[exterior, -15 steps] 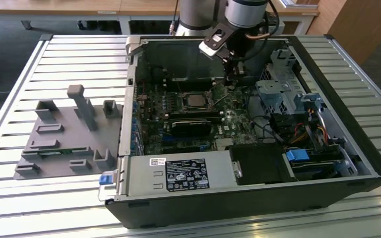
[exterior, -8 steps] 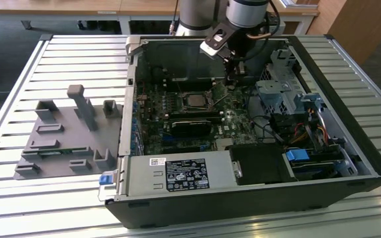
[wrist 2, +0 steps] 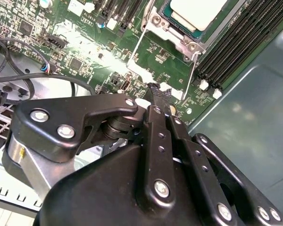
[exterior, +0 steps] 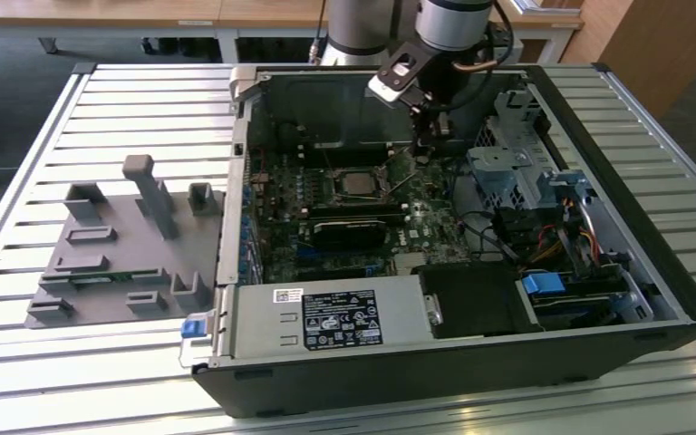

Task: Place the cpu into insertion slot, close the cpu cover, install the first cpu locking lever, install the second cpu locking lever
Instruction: 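Close the cpu cover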

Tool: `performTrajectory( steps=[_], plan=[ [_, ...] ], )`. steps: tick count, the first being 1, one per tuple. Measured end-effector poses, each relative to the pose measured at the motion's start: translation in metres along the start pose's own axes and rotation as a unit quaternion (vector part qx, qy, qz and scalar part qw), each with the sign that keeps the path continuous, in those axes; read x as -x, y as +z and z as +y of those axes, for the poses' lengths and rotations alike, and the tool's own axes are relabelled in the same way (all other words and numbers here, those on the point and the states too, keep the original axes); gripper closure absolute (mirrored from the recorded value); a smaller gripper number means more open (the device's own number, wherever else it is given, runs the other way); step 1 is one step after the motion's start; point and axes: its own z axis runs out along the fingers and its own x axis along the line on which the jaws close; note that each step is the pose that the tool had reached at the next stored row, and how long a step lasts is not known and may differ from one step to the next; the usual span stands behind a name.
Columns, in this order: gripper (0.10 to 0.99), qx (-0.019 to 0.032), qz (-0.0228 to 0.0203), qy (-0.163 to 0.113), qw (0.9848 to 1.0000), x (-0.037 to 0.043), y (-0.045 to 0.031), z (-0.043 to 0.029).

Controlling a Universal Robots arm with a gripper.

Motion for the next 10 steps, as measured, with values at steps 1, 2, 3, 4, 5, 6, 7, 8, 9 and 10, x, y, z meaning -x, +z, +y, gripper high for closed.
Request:
performTrajectory(
  steps=[1,2,3,4,5,6,7,8,9,10],
  plan=[
    [0.98,0.0,-0.0001,0.0,1.0,-0.0002,0.0001,0.0004],
    [0.98,0.0,-0.0001,0.0,1.0,-0.0003,0.0003,0.0009],
    [0.98,0.0,-0.0002,0.0,1.0,-0.0005,0.0005,0.0013],
    [0.98,0.0,-0.0004,0.0,1.0,-0.0005,0.0006,0.0017],
    [0.98,-0.0001,-0.0006,0.0,1.0,-0.0006,0.0006,0.0022],
    [0.98,-0.0001,-0.0007,0.0,1.0,-0.0006,0.0007,0.0026],
    [0.98,-0.0001,-0.0006,0.0,1.0,-0.0006,0.0009,0.0031],
    [0.98,-0.0001,-0.0006,0.0,1.0,-0.0006,0.001,0.0036],
    [0.98,0.0,-0.0006,0.0,1.0,-0.0006,0.0011,0.0041],
    [0.98,-0.0001,-0.0006,0.0,1.0,-0.0006,0.0013,0.0046]
  ],
)
